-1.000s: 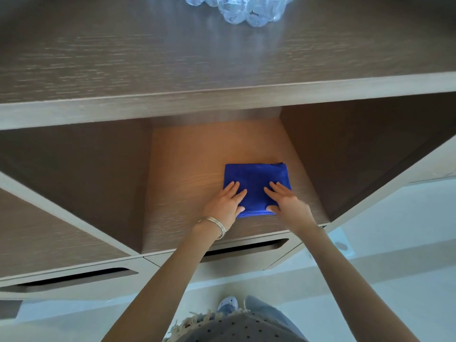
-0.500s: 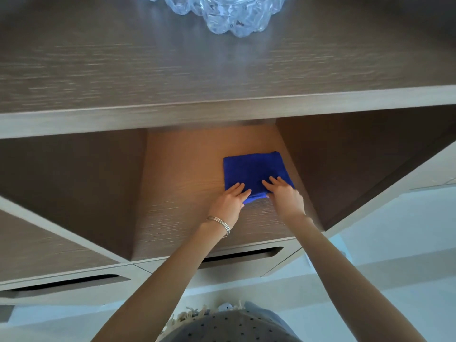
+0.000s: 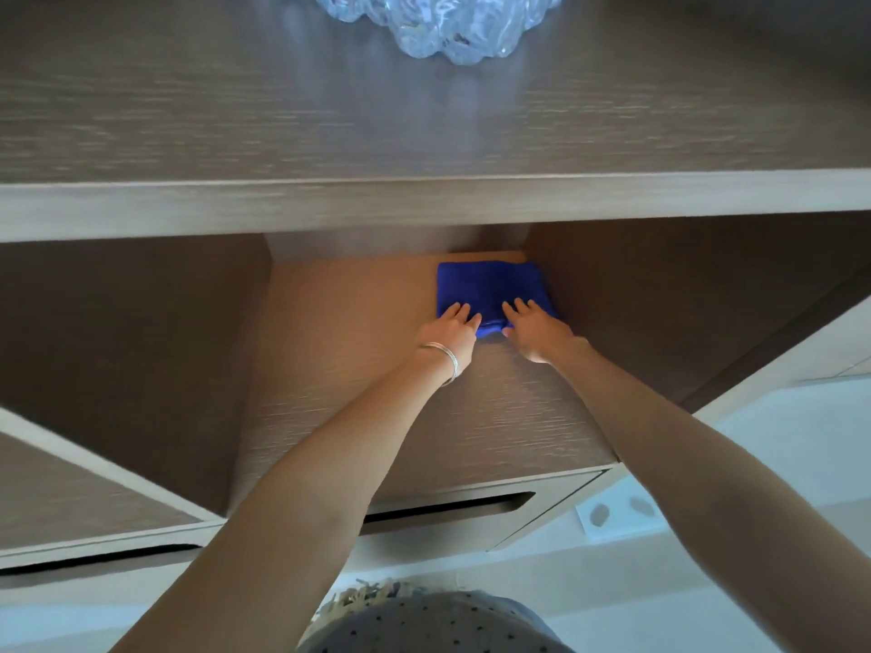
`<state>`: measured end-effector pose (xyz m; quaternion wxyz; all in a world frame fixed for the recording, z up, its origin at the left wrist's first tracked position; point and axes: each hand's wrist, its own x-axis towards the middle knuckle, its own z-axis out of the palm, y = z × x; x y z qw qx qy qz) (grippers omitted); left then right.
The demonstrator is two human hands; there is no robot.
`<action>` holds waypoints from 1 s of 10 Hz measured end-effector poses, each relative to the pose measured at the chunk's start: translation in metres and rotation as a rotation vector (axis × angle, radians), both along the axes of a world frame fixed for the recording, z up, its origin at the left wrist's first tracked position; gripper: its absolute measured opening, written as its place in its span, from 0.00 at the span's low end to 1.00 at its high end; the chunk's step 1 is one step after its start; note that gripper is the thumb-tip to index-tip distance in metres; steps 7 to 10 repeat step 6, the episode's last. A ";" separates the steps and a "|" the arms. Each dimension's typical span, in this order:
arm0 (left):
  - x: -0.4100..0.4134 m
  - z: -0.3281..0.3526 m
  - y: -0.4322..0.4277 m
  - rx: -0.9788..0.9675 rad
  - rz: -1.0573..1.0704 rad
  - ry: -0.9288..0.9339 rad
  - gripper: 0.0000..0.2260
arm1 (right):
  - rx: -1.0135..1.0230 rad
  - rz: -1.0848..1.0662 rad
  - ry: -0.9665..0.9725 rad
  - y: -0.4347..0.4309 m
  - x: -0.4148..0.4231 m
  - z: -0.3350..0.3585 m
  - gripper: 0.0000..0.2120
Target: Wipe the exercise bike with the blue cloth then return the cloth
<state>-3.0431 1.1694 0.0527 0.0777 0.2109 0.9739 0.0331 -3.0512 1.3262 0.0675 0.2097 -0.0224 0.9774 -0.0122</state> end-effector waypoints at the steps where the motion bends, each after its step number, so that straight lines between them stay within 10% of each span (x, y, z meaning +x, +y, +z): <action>1: -0.010 0.005 0.005 -0.047 0.008 -0.042 0.23 | -0.004 0.000 -0.022 0.000 -0.010 0.003 0.26; 10: 0.017 0.009 -0.022 0.017 0.007 0.011 0.26 | -0.168 0.107 0.187 0.012 0.029 0.014 0.25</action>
